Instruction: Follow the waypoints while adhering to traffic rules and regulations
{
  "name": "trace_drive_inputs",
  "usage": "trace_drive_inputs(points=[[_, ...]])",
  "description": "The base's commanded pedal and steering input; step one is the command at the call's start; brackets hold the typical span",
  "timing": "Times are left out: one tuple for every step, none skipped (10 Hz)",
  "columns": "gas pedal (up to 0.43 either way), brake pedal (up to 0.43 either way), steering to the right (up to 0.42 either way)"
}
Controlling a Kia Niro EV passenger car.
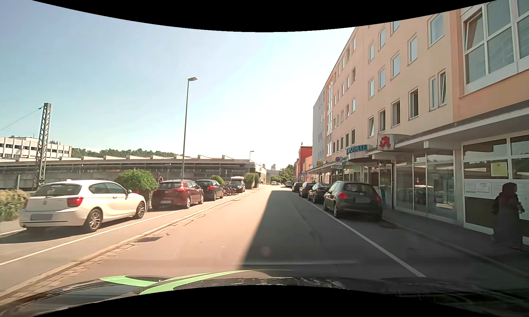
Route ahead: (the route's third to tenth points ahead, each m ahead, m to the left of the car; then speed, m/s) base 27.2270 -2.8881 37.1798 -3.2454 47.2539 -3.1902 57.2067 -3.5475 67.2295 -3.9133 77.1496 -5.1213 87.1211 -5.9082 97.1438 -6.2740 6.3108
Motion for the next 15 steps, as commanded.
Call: trace_drive_inputs(points=[[0.13, 0.0, 0.064], [0.13, 0.0, 0.046], [0.13, 0.0, 0.031], [0.13, 0.0, 0.023], [0.13, 0.0, 0.016], [0.13, 0.0, 0.015], [0.13, 0.0, 0.015], [0.13, 0.0, 0.015], [0.13, 0.0, 0.015], [0.13, 0.0, 0.014], [0.13, 0.0, 0.008], [0.13, 0.0, 0.003], [0.118, 0.0, 0.003], [0.11, 0.0, 0.003], [0.11, 0.0, 0.003]])
